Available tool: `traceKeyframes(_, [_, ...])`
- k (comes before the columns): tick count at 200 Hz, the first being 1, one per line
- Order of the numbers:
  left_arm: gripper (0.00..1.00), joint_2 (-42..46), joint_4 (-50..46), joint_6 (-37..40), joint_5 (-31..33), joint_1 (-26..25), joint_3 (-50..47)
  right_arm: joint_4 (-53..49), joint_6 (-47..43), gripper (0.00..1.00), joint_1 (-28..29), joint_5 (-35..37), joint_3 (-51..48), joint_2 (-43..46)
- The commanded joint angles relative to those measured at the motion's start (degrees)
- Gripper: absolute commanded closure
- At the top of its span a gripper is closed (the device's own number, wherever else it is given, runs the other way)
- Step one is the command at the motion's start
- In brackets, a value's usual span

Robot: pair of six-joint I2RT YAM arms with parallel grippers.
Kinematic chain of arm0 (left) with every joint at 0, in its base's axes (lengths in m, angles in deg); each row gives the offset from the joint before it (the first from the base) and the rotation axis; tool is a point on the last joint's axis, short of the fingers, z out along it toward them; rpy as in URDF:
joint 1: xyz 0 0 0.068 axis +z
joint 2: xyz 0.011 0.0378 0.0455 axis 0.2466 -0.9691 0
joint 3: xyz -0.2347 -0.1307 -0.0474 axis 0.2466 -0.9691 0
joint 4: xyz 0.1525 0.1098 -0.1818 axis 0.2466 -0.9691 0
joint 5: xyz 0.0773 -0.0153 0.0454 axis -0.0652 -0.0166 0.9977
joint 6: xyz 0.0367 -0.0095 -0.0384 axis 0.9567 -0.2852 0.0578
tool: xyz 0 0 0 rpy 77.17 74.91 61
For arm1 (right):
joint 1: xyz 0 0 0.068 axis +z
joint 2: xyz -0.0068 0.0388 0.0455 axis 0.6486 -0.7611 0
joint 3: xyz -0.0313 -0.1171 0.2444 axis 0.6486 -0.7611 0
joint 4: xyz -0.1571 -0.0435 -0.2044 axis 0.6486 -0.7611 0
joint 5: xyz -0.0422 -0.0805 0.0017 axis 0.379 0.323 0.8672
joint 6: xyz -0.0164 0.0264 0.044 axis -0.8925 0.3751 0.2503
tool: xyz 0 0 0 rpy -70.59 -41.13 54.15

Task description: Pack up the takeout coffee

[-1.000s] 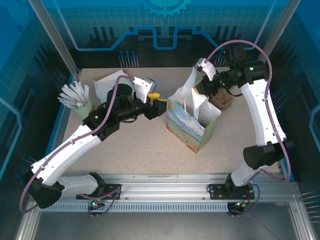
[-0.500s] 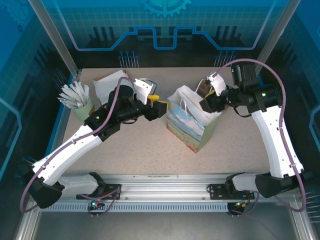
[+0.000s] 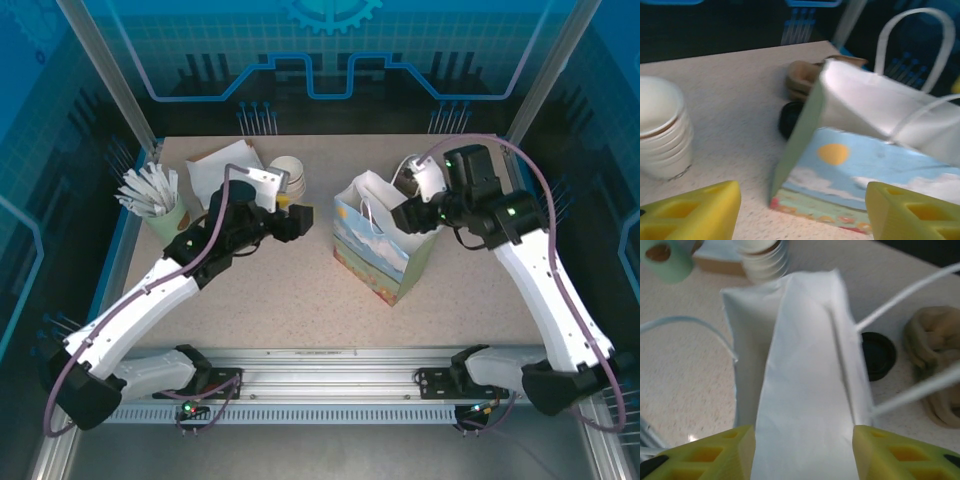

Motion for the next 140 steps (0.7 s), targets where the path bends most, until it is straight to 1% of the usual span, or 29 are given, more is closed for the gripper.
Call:
traceKeyframes(1, [0.26, 2.49, 5.35, -4.98, 5.99, 4.45, -5.46, 9.32, 4.96, 0.4, -3.62, 10.73, -3.64, 6.35])
traceKeyframes(13, [0.23, 3.39, 9.11, -5.98, 8.98, 6.78, -9.02, 12.63, 6.13, 0.32, -6.53, 15.26, -6.66, 8.53])
traceKeyframes(17, [0.21, 3.57, 10.52, -6.12, 10.2, 7.46, -10.1, 13.95, 6.36, 0.27, -7.7, 16.46, -7.84, 9.14])
traceKeyframes(32, [0.12, 3.73, 15.06, -6.74, 14.48, 9.5, -14.16, 18.68, 7.06, 0.16, -12.28, 21.75, -12.32, 10.33])
traceKeyframes(42, [0.07, 3.34, 17.72, -6.61, 16.13, 11.04, -16.14, 21.68, 7.62, 0.13, -16.34, 24.35, -14.96, 9.9])
traceKeyframes(55, [0.02, 2.04, 20.22, -5.91, 18.65, 12.84, -17.81, 23.66, 10.15, 0.07, -22.3, 24.57, -17.14, 7.99])
traceKeyframes(65, [0.01, 0.76, 20.2, -5.2, 20.23, 14.3, -18.24, 25.37, 12.12, 0.04, -26.56, 23.08, -19.07, 6.28])
traceKeyframes(76, [0.01, -0.69, 19.79, -4.24, 21.98, 15.85, -18.52, 27.9, 13.95, 0.02, -29.66, 22.84, -21.54, 4.3])
traceKeyframes(91, [0.01, -1.81, 19.6, -3.13, 23.82, 17.79, -19.2, 30.71, 14.65, 0.01, -31.79, 23.37, -25.02, 1.85])
traceKeyframes(108, [0.01, -2.6, 20.03, -2.64, 24.14, 20.26, -20.39, 34.62, 14.0, 0.0, -31.99, 23.8, -29.36, -0.25])
traceKeyframes(140, [0.01, -3.61, 22.15, -2.46, 21.98, 23.26, -22.19, 39.9, 14.78, 0.0, -31.72, 21.1, -35.05, -3.87])
